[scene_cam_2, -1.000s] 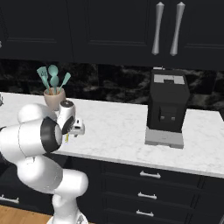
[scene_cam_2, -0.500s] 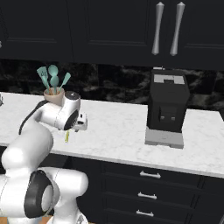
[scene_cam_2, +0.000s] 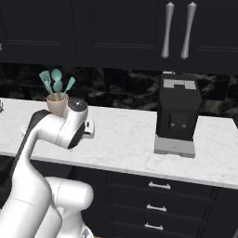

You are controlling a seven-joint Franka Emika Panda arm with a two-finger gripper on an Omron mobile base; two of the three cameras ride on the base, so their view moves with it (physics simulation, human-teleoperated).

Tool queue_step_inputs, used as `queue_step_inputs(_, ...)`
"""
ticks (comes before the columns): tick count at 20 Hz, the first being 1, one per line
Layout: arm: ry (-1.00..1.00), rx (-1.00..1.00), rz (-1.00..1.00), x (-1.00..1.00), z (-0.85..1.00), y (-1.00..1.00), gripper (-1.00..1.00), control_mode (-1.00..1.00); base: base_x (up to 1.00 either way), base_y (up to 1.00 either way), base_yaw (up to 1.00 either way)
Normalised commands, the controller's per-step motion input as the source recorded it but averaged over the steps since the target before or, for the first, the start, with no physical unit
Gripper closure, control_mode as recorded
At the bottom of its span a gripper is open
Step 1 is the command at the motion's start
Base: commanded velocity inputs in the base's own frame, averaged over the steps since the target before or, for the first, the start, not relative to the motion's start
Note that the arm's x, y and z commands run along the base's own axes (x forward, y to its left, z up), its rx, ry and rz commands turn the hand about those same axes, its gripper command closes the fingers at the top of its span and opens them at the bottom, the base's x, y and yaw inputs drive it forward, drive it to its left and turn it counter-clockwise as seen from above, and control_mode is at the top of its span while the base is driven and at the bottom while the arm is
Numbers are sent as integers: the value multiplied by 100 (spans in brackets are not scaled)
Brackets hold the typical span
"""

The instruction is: Pick the dish brush from the drawer and place it on the counter.

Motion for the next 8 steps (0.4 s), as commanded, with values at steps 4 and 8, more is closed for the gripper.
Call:
queue_step_inputs(4, -7, 3, 0, -32, 0, -44, -100, -100, 0, 0, 0)
queue_step_inputs(8, 0, 0, 1, -17, 0, -44, -100, -100, 0, 0, 0)
